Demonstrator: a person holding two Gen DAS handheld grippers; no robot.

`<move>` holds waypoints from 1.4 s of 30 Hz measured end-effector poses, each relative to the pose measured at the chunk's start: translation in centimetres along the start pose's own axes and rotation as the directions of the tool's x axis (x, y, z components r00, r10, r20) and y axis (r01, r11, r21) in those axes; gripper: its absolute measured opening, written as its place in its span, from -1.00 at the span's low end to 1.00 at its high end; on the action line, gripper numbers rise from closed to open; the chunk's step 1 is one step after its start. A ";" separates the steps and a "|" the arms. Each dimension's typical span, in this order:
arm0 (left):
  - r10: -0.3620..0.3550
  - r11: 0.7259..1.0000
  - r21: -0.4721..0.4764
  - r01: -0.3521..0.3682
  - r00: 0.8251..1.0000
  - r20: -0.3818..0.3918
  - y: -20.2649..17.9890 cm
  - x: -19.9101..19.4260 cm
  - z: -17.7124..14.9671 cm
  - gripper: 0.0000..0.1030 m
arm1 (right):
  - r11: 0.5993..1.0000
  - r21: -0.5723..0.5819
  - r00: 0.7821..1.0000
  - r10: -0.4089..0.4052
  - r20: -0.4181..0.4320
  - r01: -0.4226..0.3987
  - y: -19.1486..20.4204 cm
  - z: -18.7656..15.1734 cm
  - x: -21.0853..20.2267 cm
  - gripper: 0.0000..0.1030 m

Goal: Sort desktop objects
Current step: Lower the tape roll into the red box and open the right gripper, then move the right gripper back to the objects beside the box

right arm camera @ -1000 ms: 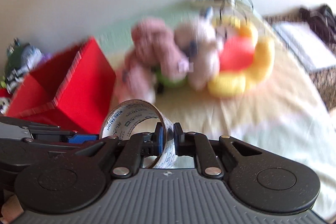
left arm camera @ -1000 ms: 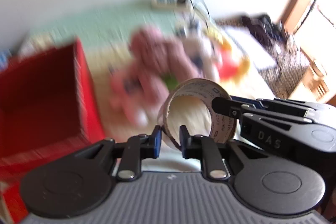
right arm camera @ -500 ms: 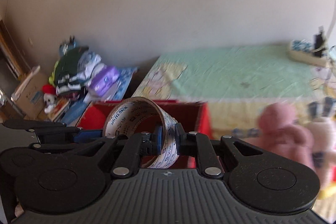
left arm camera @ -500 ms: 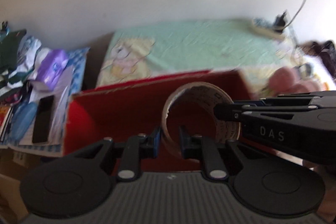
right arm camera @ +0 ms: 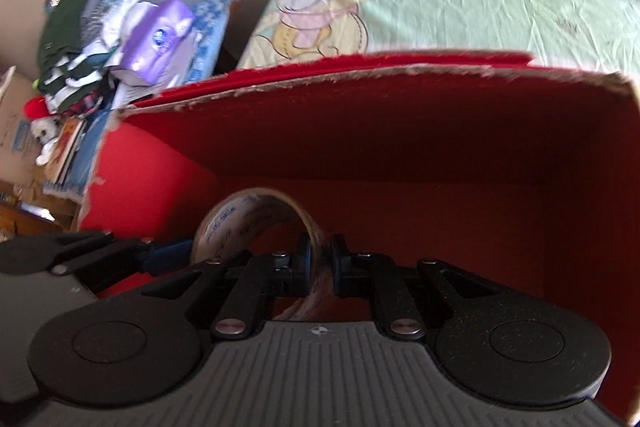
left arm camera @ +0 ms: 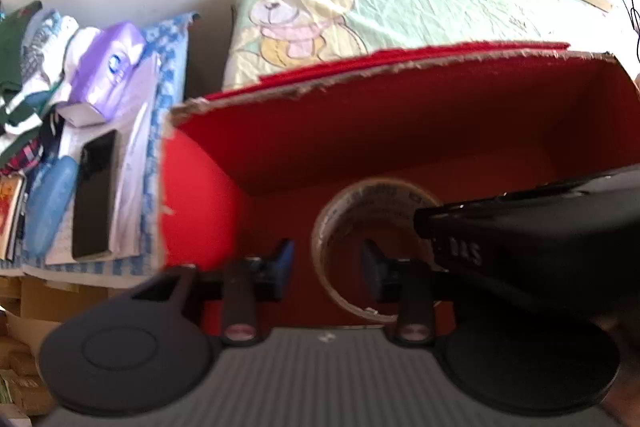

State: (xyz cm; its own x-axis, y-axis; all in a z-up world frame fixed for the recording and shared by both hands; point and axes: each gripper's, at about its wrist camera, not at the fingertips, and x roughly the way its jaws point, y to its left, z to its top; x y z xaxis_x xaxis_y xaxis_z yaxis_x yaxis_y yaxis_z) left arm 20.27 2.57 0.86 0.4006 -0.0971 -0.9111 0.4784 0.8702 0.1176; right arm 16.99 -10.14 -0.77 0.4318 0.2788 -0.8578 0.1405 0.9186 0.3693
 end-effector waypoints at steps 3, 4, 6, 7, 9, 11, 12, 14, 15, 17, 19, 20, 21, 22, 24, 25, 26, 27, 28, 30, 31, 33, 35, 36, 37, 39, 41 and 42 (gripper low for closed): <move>-0.031 0.999 0.014 0.031 0.999 0.038 0.4 -0.9 -0.5 -0.06 | 0.999 0.048 0.999 -0.017 -0.035 0.018 0.2 0.3 0.7 -0.78; -0.039 0.999 0.020 0.038 0.998 0.049 0.5 -1.3 -0.8 -0.06 | 0.998 0.067 0.999 -0.020 -0.046 0.023 0.1 0.5 1.0 -0.77; -0.058 0.998 0.027 0.056 0.996 0.067 0.8 -1.9 -1.3 -0.09 | 0.995 0.095 0.999 -0.017 -0.045 0.021 0.1 0.7 1.5 -0.78; -0.063 0.998 0.025 0.062 0.995 0.072 1.0 -2.1 -1.6 -0.24 | 0.995 0.097 0.999 -0.018 -0.044 0.022 0.2 0.8 1.7 -0.78; -0.050 0.999 0.023 0.048 0.996 0.079 1.2 -2.3 -2.1 -0.26 | 0.993 0.120 0.999 0.008 -0.040 -0.003 0.6 1.0 2.1 -0.71; -0.042 0.999 0.027 0.040 0.995 0.088 1.4 -2.6 -2.4 -0.23 | 0.985 0.159 0.996 0.075 -0.050 -0.067 0.8 1.1 2.8 -0.68; -0.041 0.999 0.028 0.038 0.995 0.089 1.3 -2.8 -2.5 -0.21 | 0.975 0.188 0.990 0.127 -0.052 -0.116 0.6 1.1 3.1 -0.55; -0.036 0.999 0.033 0.033 0.995 0.093 1.2 -2.8 -2.5 -0.18 | 0.971 0.200 0.988 0.145 -0.047 -0.133 0.4 1.0 3.5 -0.44; -0.028 0.999 0.038 0.025 0.995 0.096 1.0 -2.9 -2.6 -0.17 | 0.969 0.201 0.986 0.158 -0.049 -0.146 0.2 1.0 3.6 -0.35; -0.013 0.999 0.045 0.009 0.995 0.101 0.8 -2.8 -2.7 -0.15 | 0.956 0.233 0.980 0.193 -0.050 -0.176 -0.6 0.8 3.4 -0.35; 0.001 0.999 0.050 -0.006 0.995 0.104 0.5 -2.6 -2.8 -0.10 | 0.956 0.229 0.979 0.198 -0.047 -0.183 -0.8 0.6 2.8 -0.35; 0.007 0.999 0.052 -0.013 0.994 0.107 0.6 -2.2 -2.8 -0.08 | 0.965 0.205 0.984 0.175 -0.043 -0.163 -0.7 0.4 2.2 -0.35; 0.014 0.998 0.054 -0.020 0.994 0.108 0.5 -2.1 -2.8 -0.06 | 0.974 0.181 0.989 0.146 -0.036 -0.137 -0.6 0.2 1.5 -0.35; 0.021 0.998 0.056 -0.027 0.994 0.110 0.3 -2.0 -2.9 -0.03 | 0.978 0.167 0.991 0.129 -0.021 -0.124 -0.3 0.1 1.0 -0.35; 0.031 0.998 0.057 -0.037 0.993 0.111 0.1 -1.8 -2.9 0.00 | 0.982 0.147 0.993 0.120 0.009 -0.120 -0.5 -0.3 0.0 -0.35; 0.033 0.998 0.059 -0.039 0.993 0.112 0.1 -1.5 -3.0 0.00 | 0.985 0.135 0.994 0.107 0.020 -0.109 -0.5 -0.6 -0.3 -0.35; 0.039 0.997 0.061 -0.046 0.993 0.115 -0.1 -1.5 -3.1 0.03 | 0.988 0.122 0.996 0.086 0.032 -0.089 -0.7 -1.0 -0.7 -0.35; 0.050 0.996 0.065 -0.059 0.991 0.121 -0.3 -1.5 -3.3 0.04 | 0.992 0.110 0.997 0.063 0.047 -0.068 -0.9 -1.4 -1.2 -0.35; 0.064 0.995 0.070 -0.074 0.990 0.125 -0.6 -1.4 -3.4 0.04 | 0.994 0.094 0.997 0.040 0.064 -0.046 -1.0 -1.8 -1.7 -0.35; 0.087 0.993 0.074 -0.097 0.988 0.131 -1.0 -1.4 -3.6 0.04 | 0.998 0.062 0.996 -0.003 0.093 -0.003 -1.3 -2.6 -2.5 -0.35; 0.097 0.992 0.073 -0.107 0.986 0.135 -1.1 -1.4 -3.7 0.04 | 0.998 0.058 0.994 -0.014 0.110 0.008 -1.5 -2.9 -2.8 -0.35; 0.116 0.990 0.062 -0.125 0.984 0.137 -1.3 -1.4 -3.7 0.03 | 0.998 0.065 0.990 -0.007 0.138 -0.002 -2.2 -3.5 -3.4 -0.35; 0.120 0.990 0.054 -0.128 0.983 0.138 -1.4 -1.4 -3.7 0.03 | 0.997 0.082 0.988 -0.005 0.158 -0.008 -2.8 -4.0 -3.8 -0.35; 0.124 0.990 0.051 -0.132 0.983 0.139 -1.5 -1.5 -3.8 0.03 | 0.996 0.090 0.985 -0.006 0.172 -0.009 -2.9 -4.2 -4.0 -0.35; 0.133 0.989 0.046 -0.141 0.981 0.140 -1.6 -1.6 -3.8 0.03 | 0.996 0.092 0.982 -0.003 0.188 -0.014 -3.1 -4.4 -4.2 -0.35; 0.155 0.986 0.032 -0.161 0.977 0.148 -1.7 -2.1 -3.9 0.02 | 0.996 0.093 0.979 -0.009 0.203 -0.010 -3.3 -4.8 -4.3 -0.35; 0.173 0.984 0.017 -0.178 0.972 0.160 -1.9 -2.8 -4.1 0.02 | 0.994 0.107 0.976 -0.004 0.218 -0.020 -3.2 -5.4 -4.4 -0.35; 0.184 0.982 0.009 -0.188 0.970 0.161 -2.0 -3.2 -4.2 0.02 | 0.993 0.110 0.974 0.009 0.226 -0.034 -3.3 -5.6 -4.5 -0.35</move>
State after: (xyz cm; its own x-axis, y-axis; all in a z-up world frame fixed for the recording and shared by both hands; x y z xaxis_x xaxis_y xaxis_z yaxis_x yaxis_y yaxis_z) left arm 14.73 3.19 1.88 0.6023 -0.0117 -0.7982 0.4013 0.8688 0.2901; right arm 9.55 -12.82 -0.15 0.6235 0.2161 -0.7514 0.2225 0.8722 0.4355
